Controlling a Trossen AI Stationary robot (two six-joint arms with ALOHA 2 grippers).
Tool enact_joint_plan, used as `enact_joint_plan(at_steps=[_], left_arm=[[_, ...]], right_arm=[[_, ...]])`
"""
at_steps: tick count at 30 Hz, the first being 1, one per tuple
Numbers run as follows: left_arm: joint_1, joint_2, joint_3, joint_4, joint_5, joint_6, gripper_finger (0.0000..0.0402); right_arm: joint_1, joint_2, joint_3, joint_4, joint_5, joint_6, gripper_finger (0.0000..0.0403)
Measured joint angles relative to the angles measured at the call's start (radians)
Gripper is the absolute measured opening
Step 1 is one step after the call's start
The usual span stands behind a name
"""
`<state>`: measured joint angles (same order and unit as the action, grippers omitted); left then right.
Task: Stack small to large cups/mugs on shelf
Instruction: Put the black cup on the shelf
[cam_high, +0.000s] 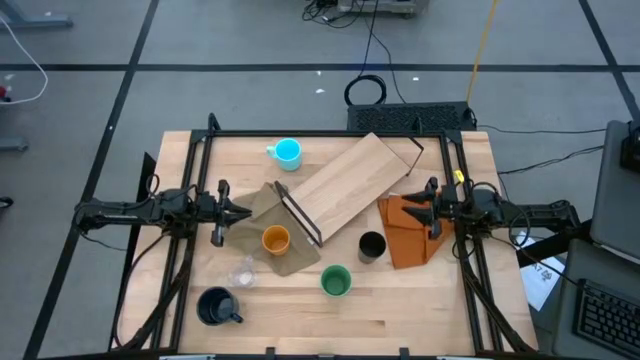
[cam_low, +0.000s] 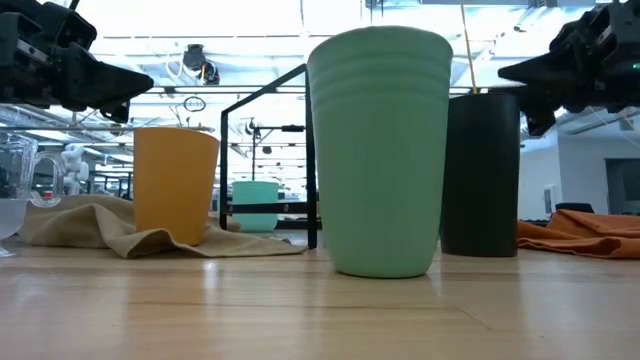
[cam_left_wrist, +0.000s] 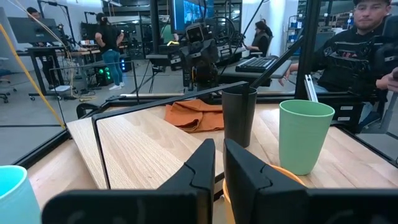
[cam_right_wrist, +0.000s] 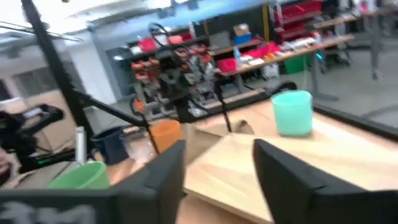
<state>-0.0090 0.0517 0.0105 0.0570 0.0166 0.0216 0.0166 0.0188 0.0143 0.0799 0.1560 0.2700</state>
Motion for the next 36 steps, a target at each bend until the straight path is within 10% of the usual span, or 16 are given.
enact_joint_plan(at_steps=[10, 22, 36], left_arm=[[0.0, 0.0, 0.0, 0.0, 0.0, 0.0, 0.0035], [0.0, 0.0, 0.0, 0.0, -0.045, -0.001, 0.0035], [0.0, 0.0, 0.0, -0.001, -0.046, -0.001, 0.0035]], right_arm=[[0.0, 0.037, 0.0, 0.067, 0.001, -0.024, 0.0317], [0.013, 0.129, 0.162, 0.032, -0.004, -0.015, 0.03], [0.045, 0.655, 0.654, -0.437, -0.012, -0.073, 0.0299]])
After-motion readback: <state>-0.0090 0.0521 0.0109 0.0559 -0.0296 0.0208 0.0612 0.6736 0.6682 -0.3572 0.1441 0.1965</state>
